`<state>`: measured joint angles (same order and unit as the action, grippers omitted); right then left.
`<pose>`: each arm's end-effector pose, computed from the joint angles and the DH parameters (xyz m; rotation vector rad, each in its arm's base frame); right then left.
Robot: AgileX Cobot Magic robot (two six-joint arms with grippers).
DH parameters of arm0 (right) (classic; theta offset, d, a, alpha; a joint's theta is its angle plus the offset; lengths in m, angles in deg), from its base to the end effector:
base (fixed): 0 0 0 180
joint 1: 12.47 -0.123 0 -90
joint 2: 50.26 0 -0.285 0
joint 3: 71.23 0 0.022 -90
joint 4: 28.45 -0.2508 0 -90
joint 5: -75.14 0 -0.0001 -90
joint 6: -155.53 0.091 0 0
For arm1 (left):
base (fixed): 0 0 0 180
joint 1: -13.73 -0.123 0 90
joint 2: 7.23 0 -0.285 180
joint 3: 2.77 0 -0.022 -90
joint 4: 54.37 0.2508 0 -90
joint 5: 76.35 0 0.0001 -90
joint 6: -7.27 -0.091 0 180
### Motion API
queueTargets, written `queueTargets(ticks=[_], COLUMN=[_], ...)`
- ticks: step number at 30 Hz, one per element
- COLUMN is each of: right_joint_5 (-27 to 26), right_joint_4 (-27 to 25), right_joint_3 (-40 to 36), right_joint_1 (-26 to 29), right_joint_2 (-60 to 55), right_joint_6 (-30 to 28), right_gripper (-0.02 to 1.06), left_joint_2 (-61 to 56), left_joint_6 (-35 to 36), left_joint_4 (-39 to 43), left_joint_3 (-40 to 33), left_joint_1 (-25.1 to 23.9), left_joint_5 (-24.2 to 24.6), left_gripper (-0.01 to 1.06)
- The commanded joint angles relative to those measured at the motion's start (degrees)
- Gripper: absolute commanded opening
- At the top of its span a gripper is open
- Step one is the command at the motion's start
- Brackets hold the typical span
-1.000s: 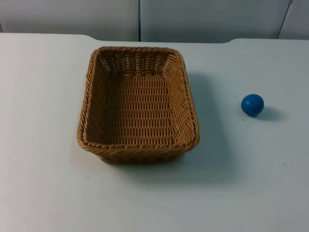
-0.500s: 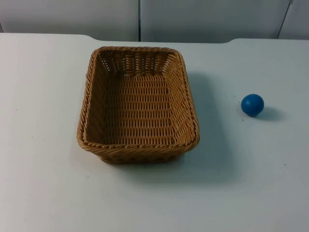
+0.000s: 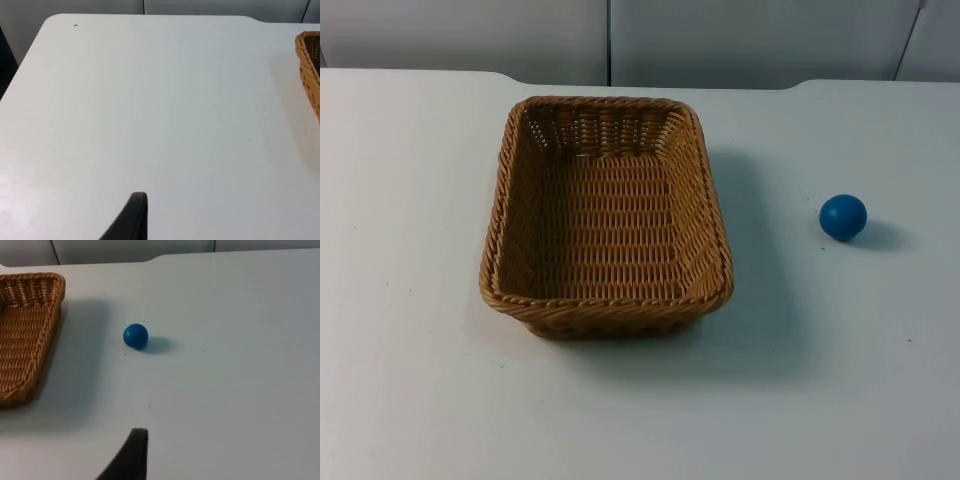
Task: Pick up the basket with the left hand and place the ball into the basket with the right hand.
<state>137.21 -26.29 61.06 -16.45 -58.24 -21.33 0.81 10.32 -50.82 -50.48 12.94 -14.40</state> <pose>-0.0068 -0.0035 0.2797 -0.0125 2.0548 0.0319 -0.0069 0.0049 0.2799 -0.0728 2.0517 0.0497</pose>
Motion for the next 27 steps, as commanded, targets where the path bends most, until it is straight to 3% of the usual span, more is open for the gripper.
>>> queueTargets(ticks=[1, 16, 21, 27], right_joint_5=[-0.3, -0.3, -0.3, -0.3], right_joint_4=[0.5, 1.1, 1.1, 1.1], right_joint_3=[-0.3, -0.3, -0.3, -0.3], right_joint_1=[-0.3, -0.7, -0.7, -0.7], right_joint_2=[0.2, 0.2, 0.2, 0.2], right_joint_6=[-0.6, 0.6, 0.6, 0.6], right_gripper=[1.04, 1.04, 1.04, 1.04], left_joint_2=[-0.3, -0.3, 1.5, 13.6], left_joint_6=[-1.3, -3.0, -7.5, -6.9], left_joint_4=[-1.4, -2.1, -3.5, -3.5], left_joint_3=[-0.1, -0.1, 0.2, 5.9], left_joint_1=[-0.2, -0.2, -0.2, -0.2], left_joint_5=[-0.1, -0.3, -0.7, -11.6], left_gripper=[1.05, 1.05, 1.05, 1.05])
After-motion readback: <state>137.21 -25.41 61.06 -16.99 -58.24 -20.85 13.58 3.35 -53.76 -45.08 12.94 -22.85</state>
